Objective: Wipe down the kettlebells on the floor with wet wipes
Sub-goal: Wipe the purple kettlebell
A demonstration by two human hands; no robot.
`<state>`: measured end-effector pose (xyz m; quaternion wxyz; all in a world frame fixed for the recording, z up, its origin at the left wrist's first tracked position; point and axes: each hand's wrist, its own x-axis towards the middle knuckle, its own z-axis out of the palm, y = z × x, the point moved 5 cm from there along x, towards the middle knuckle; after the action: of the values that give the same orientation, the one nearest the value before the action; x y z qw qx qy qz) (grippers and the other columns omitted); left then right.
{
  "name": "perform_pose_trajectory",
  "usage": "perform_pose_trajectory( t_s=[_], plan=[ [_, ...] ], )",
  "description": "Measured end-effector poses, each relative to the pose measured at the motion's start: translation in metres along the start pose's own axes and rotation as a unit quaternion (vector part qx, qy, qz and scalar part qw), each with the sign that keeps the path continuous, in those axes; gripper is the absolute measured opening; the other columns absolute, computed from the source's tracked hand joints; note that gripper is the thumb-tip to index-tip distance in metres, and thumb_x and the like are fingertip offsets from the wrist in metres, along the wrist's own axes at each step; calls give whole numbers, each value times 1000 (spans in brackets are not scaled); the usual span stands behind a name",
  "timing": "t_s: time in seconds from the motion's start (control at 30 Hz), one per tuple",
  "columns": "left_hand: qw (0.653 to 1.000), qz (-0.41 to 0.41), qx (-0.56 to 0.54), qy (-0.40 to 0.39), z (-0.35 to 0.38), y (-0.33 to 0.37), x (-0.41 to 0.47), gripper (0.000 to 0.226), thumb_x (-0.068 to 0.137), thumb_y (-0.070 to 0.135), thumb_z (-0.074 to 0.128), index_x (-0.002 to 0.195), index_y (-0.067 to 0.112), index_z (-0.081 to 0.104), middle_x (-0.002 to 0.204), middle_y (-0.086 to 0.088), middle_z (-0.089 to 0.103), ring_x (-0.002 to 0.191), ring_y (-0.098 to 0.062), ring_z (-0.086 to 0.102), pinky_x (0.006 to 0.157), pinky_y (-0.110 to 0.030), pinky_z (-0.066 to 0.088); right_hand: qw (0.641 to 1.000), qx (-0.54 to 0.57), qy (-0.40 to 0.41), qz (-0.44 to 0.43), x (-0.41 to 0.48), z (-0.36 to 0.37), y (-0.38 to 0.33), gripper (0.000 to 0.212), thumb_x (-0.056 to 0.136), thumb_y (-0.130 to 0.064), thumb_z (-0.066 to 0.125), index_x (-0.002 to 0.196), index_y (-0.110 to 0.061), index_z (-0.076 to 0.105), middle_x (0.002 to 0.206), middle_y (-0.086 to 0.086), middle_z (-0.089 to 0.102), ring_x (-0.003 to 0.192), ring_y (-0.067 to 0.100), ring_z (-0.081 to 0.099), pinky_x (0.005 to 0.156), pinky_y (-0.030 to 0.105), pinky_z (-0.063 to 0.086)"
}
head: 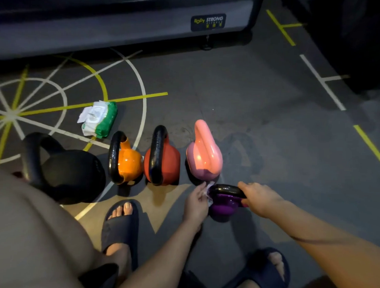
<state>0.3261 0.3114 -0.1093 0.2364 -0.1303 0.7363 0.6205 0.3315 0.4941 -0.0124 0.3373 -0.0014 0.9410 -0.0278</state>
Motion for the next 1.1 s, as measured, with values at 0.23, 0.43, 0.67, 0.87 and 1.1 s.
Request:
perform_pose_trajectory(
  t_s=[0.23,0.43,0.67,0.87,1.1],
  plan=[
    [981,186,17,62,8,64,-33,32,98,2,54,124,14,70,118,3,74,110,-5,68,98,-18,49,999,-49,2,-23,7,-7,-14,30,97,-24,54,124,-13,49,125,13,60,112,35,61,87,38,46],
    [962,170,186,106,-21,29,-24,51,94,-4,49,133,23,67,136,12,63,128,-3,55,104,-11,38,998,-56,-6,-41,8,-7,-32,34,97,-29,58,125,-13,49,125,14,60,113,35,60,88,39,46],
    [986,80,61,133,9,45,-62,37,102,12,51,138,16,63,127,-5,70,118,-25,64,96,-29,46,999,-35,-10,-14,6,-10,-28,32,96,-26,57,124,-13,51,123,14,61,112,36,61,86,38,47],
    [944,258,199,44,7,48,-50,53,97,1,41,145,17,55,152,9,48,141,-5,42,114,-18,31,1000,-25,-10,-10,5,-11,-32,33,96,-25,57,126,-13,52,125,15,61,114,35,61,87,36,46],
    [952,226,194,68,-8,47,-46,52,94,-1,43,137,20,63,142,-2,60,134,-20,53,108,-22,37,997,76,-5,20,3,-11,-20,28,88,-29,68,112,-17,60,113,11,66,103,31,63,75,29,42]
  ],
)
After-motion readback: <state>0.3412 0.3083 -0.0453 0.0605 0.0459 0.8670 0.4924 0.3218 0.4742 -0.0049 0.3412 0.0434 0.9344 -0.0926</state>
